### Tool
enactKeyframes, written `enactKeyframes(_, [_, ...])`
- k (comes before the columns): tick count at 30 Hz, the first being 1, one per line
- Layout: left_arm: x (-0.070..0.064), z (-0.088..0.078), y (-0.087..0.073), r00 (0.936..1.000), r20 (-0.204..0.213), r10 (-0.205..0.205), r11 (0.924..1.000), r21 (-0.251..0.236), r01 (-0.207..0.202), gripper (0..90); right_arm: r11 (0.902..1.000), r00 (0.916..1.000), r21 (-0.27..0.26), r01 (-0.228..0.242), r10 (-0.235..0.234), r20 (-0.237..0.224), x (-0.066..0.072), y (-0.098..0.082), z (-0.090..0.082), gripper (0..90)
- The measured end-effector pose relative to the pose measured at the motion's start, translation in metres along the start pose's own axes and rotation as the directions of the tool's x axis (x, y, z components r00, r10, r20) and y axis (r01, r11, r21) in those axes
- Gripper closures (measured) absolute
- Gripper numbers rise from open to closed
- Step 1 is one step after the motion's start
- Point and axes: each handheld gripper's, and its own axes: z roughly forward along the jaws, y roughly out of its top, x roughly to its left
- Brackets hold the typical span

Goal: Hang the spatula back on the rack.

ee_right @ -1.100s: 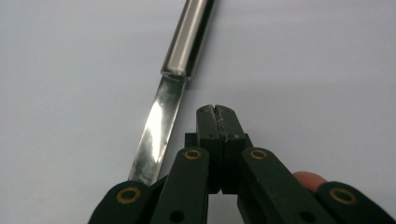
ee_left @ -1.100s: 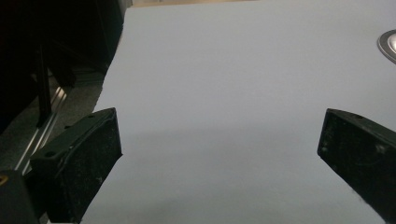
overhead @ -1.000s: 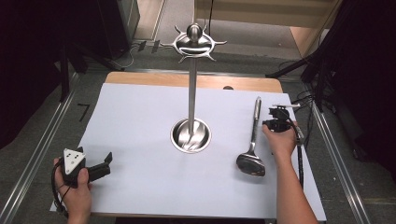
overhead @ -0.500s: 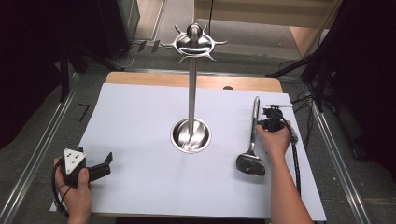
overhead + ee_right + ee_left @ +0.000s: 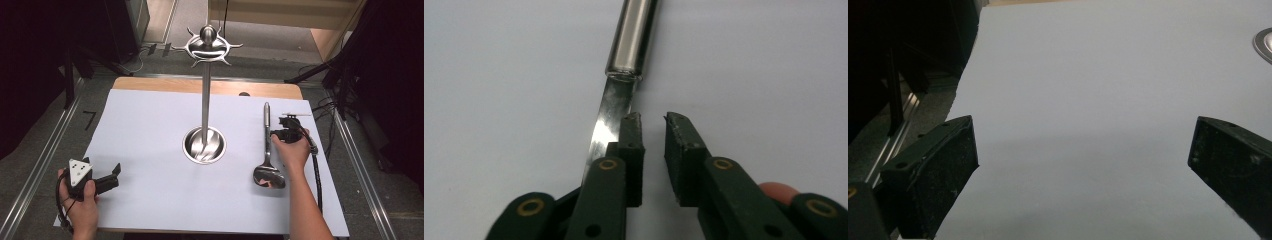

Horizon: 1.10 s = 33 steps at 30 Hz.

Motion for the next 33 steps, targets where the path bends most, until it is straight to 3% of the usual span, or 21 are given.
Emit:
enactKeyframes(3, [0.000, 0.000, 0.000, 1.0000, 0.000, 0.000, 1.0000, 0.000, 0.000, 0.2, 0.9998, 0.9998, 0.015, 0.013, -0.013, 0.017, 0.001, -0.001, -0.003, 70.5])
enactKeyframes(8, [0.000, 0.000, 0.000, 1.0000, 0.000, -0.001, 1.0000, -0.002, 0.001, 0.2, 0.9985, 0.9999, 0.055, 0.006, -0.005, -0.015, 0.002, -0.002, -0.019, 56.4])
enactKeyframes(15, [0.000, 0.000, 0.000, 1.0000, 0.000, -0.003, 1.0000, -0.005, 0.003, 0.2, 0.9923, 0.9996, 0.123, 0.008, -0.005, -0.028, 0.009, -0.005, -0.024, 52.5])
enactKeyframes(21, [0.000, 0.000, 0.000, 1.0000, 0.000, -0.002, 1.0000, -0.003, 0.002, 0.2, 0.9865, 0.9991, 0.159, 0.041, -0.042, 0.006, 0.018, -0.008, -0.024, 48.8])
enactKeyframes(29, [0.000, 0.000, 0.000, 1.0000, -0.001, -0.002, 1.0000, -0.002, 0.002, 0.2, 0.9743, 0.9978, 0.225, 0.002, -0.017, 0.064, 0.027, -0.006, -0.021, 46.9])
enactKeyframes(33, [0.000, 0.000, 0.000, 1.0000, -0.001, -0.002, 1.0000, -0.003, 0.002, 0.2, 0.9681, 0.9968, 0.249, -0.028, 0.009, 0.080, 0.030, -0.005, -0.020, 50.0])
